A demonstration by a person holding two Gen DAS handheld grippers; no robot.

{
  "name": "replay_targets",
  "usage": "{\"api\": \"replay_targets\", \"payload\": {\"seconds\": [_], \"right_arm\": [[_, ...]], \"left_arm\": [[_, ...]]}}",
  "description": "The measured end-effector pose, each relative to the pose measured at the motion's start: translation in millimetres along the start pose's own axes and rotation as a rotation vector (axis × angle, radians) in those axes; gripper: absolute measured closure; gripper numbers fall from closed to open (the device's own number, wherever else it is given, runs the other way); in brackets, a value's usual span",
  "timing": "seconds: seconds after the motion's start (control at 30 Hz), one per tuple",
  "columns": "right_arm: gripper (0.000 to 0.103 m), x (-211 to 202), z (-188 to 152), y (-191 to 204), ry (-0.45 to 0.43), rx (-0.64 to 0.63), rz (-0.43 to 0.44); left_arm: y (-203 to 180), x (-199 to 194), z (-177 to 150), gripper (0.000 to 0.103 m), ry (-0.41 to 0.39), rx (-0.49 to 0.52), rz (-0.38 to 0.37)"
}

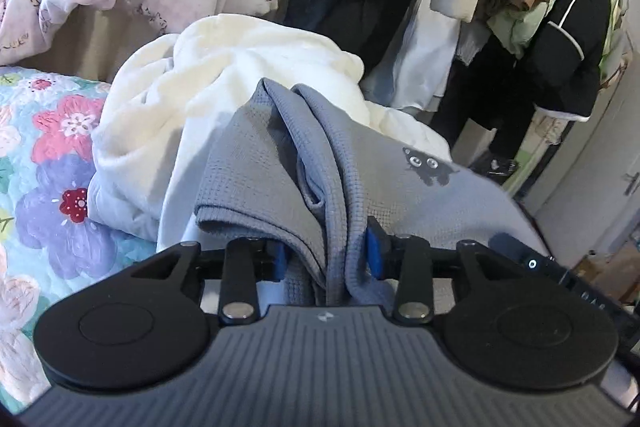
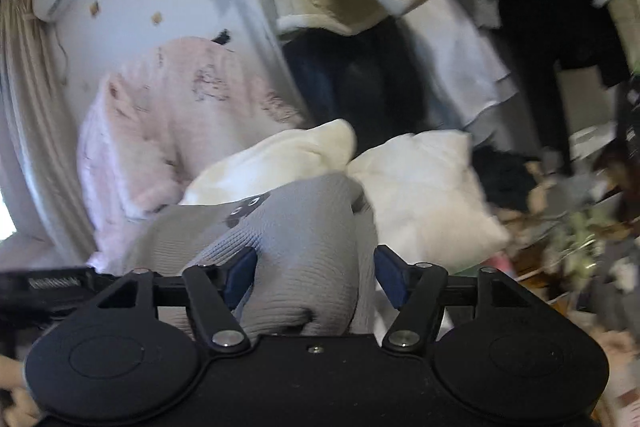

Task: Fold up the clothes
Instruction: 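Lift the folded shirt with both grippers and carry it onto the white clothes pile, then lower the folded shirt onto the white clothes and open both grippers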

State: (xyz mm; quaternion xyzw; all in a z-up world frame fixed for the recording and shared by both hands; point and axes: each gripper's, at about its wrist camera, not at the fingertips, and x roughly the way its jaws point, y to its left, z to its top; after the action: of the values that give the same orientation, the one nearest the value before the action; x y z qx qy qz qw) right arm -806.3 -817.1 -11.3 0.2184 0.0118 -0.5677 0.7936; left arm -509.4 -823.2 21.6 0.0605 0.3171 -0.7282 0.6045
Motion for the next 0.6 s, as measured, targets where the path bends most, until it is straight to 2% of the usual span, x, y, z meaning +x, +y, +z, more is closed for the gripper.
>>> {"api": "replay_targets", "payload": {"seconds": [0.07, 0.13, 0.2, 0.27, 0.33, 0.43, 0.5, 0.6], "right_arm": [[0.032, -15, 6, 12, -0.051, -0.053, -0.085], [0.032, -36, 11, 23, -0.131, -0.099, -0.117], [0.032, -51, 14, 35, -0.182, -0.135, -0.073], [0.033, -55, 14, 47, -0.188, -0.187, -0.019], [0.034, -54, 13, 59, -0.174, -0.238, -0.004], [0.034, -44, 10, 64, -0.141, -0.263, -0.010], [0.034, -35, 7, 63, -0.107, -0.256, -0.009], [0.033, -24, 2, 60, -0.031, -0.254, -0.027]], "left_arm": [[-1, -18, 6, 0.067, -0.020, 0.008, -0.018], [-3, -34, 9, 0.066, -0.041, 0.026, -0.042], [-7, -47, 13, 0.066, -0.065, 0.049, -0.053], [-13, -56, 17, 0.066, -0.096, 0.081, -0.052], [-23, -63, 21, 0.066, -0.136, 0.125, -0.047], [-35, -55, 26, 0.066, -0.127, 0.179, -0.067], [-38, -43, 29, 0.067, -0.096, 0.186, -0.071], [-32, -14, 29, 0.063, -0.005, 0.152, -0.097]]}}
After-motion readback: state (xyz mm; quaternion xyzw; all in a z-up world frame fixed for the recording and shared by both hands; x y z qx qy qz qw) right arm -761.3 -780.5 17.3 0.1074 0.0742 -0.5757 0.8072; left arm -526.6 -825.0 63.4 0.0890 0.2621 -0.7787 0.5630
